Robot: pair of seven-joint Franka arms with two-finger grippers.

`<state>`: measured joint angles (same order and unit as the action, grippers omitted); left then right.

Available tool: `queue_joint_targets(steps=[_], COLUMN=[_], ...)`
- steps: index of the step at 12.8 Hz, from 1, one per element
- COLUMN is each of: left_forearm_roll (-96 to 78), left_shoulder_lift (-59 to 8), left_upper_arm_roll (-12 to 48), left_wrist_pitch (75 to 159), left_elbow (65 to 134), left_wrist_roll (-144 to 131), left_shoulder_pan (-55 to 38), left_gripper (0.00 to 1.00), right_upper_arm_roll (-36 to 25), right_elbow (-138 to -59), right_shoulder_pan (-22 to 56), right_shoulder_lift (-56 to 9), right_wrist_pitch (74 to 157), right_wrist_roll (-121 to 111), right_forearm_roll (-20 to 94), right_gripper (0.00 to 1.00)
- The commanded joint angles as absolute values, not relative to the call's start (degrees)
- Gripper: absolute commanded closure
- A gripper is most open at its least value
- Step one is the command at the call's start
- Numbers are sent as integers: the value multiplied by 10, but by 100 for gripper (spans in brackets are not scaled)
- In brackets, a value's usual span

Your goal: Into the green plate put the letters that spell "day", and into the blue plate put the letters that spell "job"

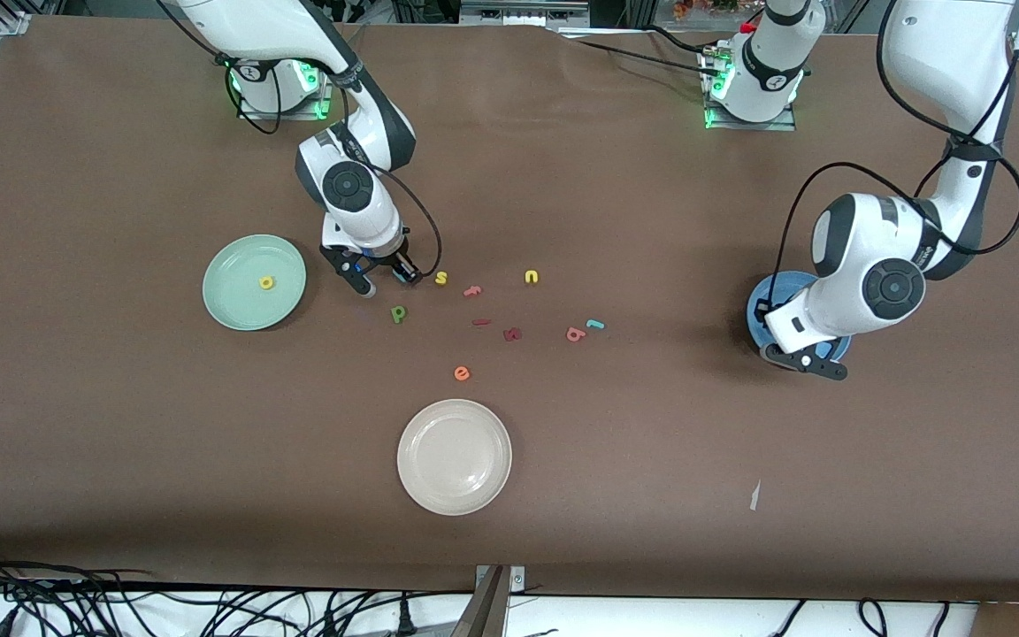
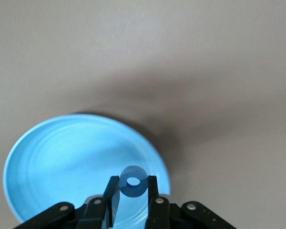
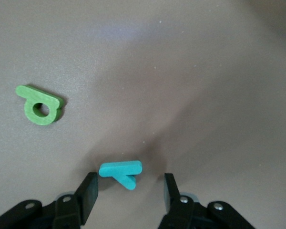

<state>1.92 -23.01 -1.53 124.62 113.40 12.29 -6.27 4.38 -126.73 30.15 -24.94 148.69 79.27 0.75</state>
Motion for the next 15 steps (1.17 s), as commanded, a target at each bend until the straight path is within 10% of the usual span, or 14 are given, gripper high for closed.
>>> queue_joint_targets(steps=[1,4,9,13,14,15], left_forearm_roll=[37,37,-22,-72,-71,-70], left_shoulder_lift=[-207,-207,-204,-222,-232,-243], left_upper_arm_roll=[-11,-10,0,1,1,1], left_wrist_pitch=[1251,1254,1256,1320,1344,1364], left_elbow=[1161,1160,1140,1140,1140,1140], left_wrist_roll=[157,159,156,146,132,116], left_shoulder_pan=[-47,-47,-107,-211,-233,-255], left_gripper=[57,35,32,24,22,18], right_upper_arm_roll=[40,40,40,40,37,26], right_elbow=[-1268,-1267,-1261,-1245,-1242,-1241], right_shoulder_pan=[304,303,302,302,301,301], right_shoulder_lift=[-251,-252,-253,-245,-245,-243], right_wrist_pitch=[1499,1504,1499,1467,1463,1462], right_wrist_roll=[805,804,799,797,797,797], right_forearm_roll=[-2,-4,-18,-19,-19,-19], right_gripper=[43,51,81,80,74,21])
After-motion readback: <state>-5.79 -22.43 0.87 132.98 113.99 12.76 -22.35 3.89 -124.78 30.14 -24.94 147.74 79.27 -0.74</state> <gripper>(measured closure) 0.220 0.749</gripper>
